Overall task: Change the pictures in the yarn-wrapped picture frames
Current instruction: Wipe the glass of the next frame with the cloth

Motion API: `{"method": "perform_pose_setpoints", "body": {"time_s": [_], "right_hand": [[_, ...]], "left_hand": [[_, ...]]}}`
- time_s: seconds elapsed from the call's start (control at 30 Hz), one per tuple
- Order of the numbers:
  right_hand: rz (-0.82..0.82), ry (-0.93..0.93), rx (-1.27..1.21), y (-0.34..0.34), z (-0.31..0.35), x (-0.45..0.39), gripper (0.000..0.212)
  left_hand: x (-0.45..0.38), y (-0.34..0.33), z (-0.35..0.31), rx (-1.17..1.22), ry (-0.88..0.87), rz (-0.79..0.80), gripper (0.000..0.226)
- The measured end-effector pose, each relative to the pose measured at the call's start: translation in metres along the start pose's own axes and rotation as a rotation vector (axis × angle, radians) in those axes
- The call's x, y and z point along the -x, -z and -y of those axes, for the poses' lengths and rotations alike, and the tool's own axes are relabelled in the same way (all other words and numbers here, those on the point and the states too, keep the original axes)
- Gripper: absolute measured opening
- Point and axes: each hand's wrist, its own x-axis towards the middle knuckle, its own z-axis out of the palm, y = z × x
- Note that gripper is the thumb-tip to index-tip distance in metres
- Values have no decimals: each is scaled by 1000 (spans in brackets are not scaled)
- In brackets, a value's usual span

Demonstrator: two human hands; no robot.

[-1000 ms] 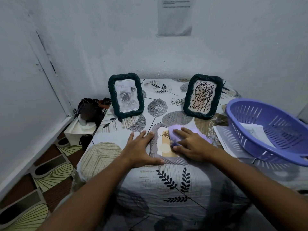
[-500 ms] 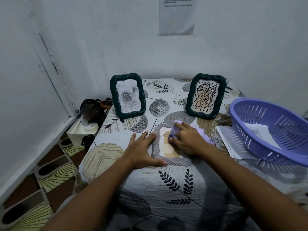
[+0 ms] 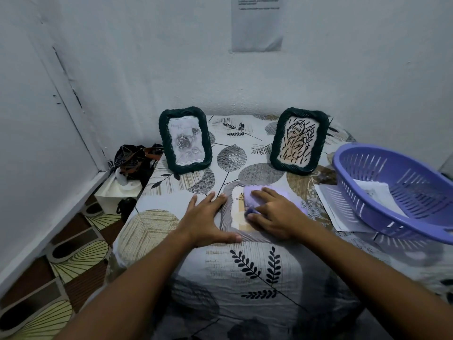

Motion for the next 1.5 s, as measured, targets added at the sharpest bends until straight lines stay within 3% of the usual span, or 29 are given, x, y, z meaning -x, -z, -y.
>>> {"method": "perform_pose_setpoints", "body": {"time_s": [0.2, 0.37, 0.5, 0.77, 0.9, 1.07, 1.27, 1.43, 1.5], "right_hand": [[-37, -90, 43, 6, -13, -1, 47], [-124, -165, -161, 4, -13, -17, 45], [-190, -123, -342, 1, 2, -25, 36], [-248, -16, -358, -14, 15, -26, 39], [-215, 31, -332, -16, 16, -26, 30], [-85, 28, -236, -17, 15, -25, 44], [-46, 44, -195, -13, 17, -23, 47], [-3, 59, -127, -14, 15, -20, 69], [7, 53, -104, -15, 14, -19, 64]], "left_hand": [[0, 1, -1, -15, 5, 4, 131], [0, 1, -1, -26, -9, 0, 135], [1, 2, -2, -7, -1, -11, 131], [0, 0, 0, 14, -11, -15, 130], [0, 1, -1, 14, -13, -14, 129], [0, 0, -1, 13, -11, -14, 132], [-1, -2, 0, 16, -9, -21, 132], [-2, -1, 0, 10, -7, -22, 131], [-1, -1, 0, 9, -7, -17, 131]]}}
